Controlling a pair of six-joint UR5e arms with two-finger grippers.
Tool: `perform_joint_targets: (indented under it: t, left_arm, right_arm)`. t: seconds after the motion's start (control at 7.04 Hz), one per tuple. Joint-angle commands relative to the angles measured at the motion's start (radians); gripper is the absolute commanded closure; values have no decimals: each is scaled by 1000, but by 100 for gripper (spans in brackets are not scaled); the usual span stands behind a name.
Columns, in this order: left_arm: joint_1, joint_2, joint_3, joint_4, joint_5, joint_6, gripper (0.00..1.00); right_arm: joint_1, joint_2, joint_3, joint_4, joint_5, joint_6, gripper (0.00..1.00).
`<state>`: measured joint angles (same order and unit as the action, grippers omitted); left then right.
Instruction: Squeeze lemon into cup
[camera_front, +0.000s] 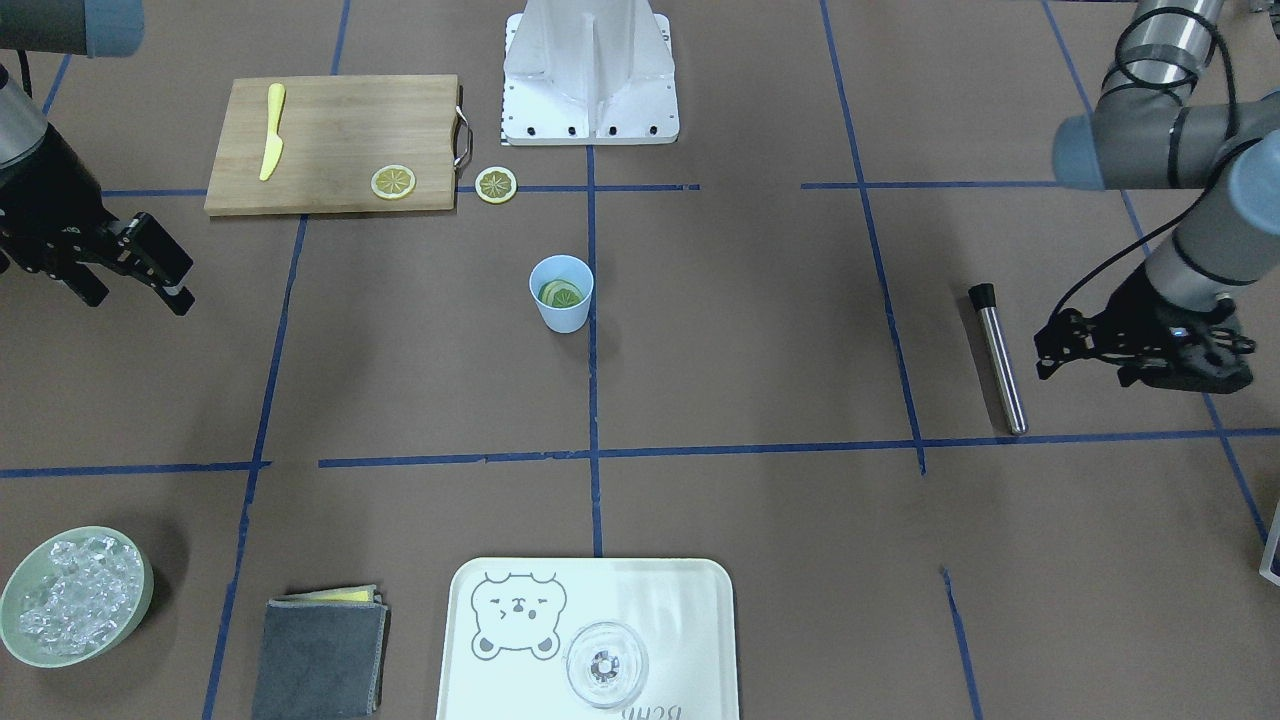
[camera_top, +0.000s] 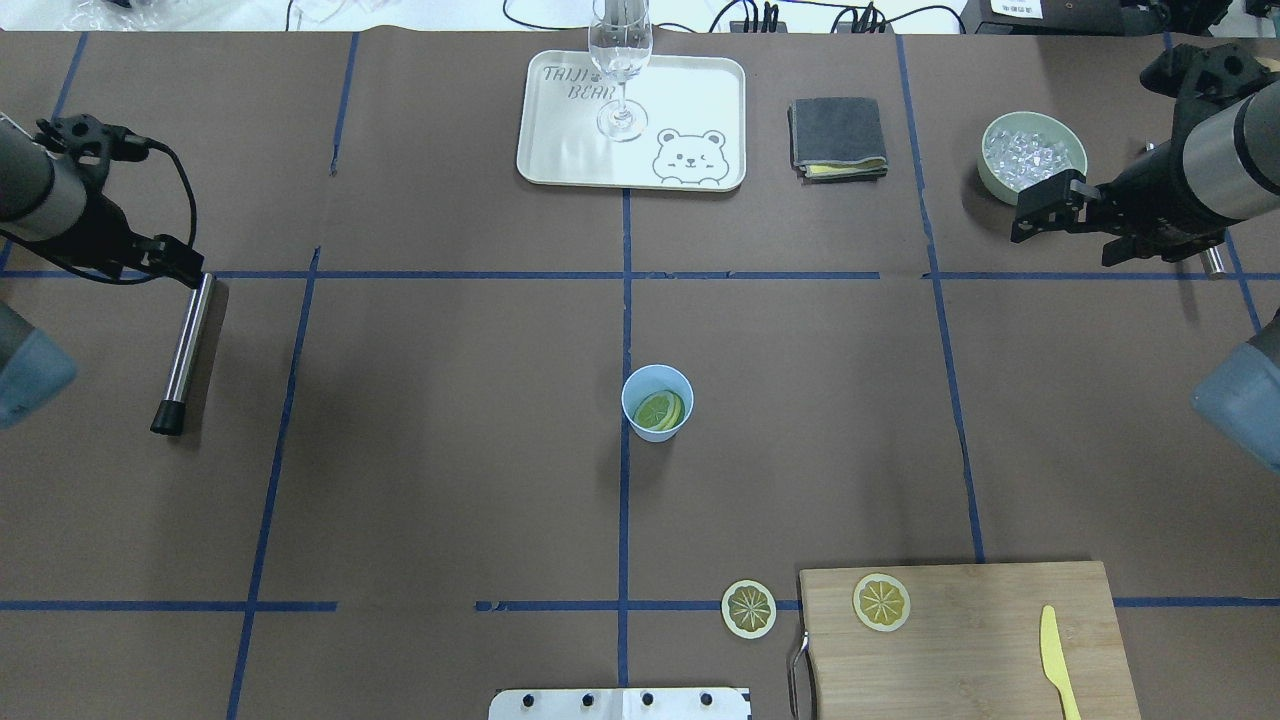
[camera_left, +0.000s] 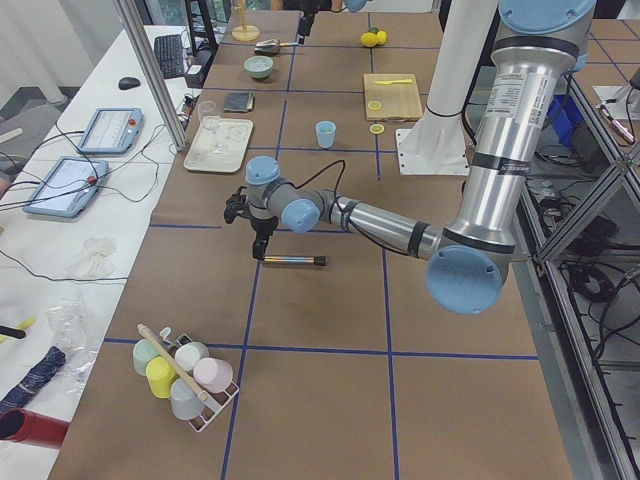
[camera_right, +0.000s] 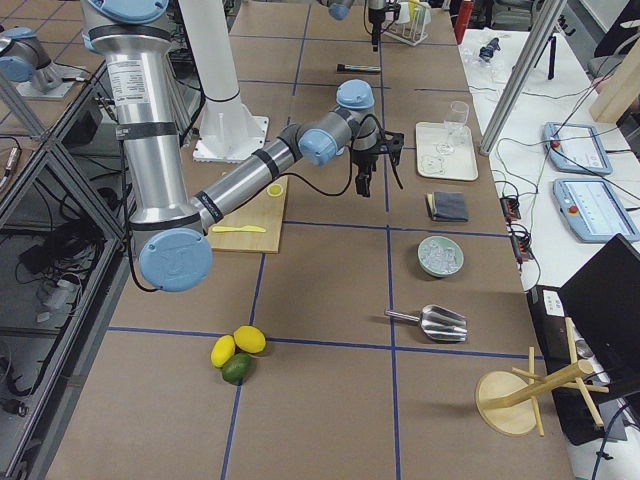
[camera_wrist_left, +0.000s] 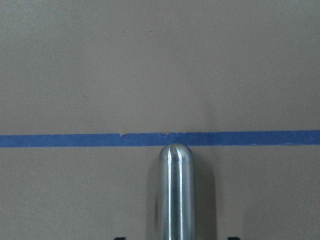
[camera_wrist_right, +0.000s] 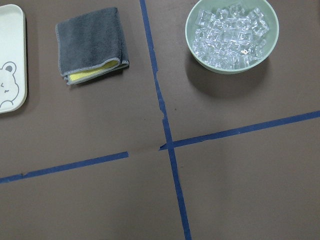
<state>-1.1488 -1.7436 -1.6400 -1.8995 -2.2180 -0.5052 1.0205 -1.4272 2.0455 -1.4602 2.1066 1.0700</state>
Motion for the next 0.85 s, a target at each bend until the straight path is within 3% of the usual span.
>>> perform_joint_targets:
  t: [0.0,0.28,0.57,0.71]
  left_arm:
    - [-196,76,-17,0,-106,292,0]
    - [-288,152,-27,0,-106,434,0]
    - [-366,197,-27,10,-95,603,0]
    - [-385,190,-37,127,-89,611,0]
  right_arm:
    - [29,-27,-2,-8,7,-72,0]
    - [120,-96,-16,-8,96,-239,0]
    - [206,-149,-51,-14,121,-425,0]
    - [264,-171,-77,-14,148,-508,0]
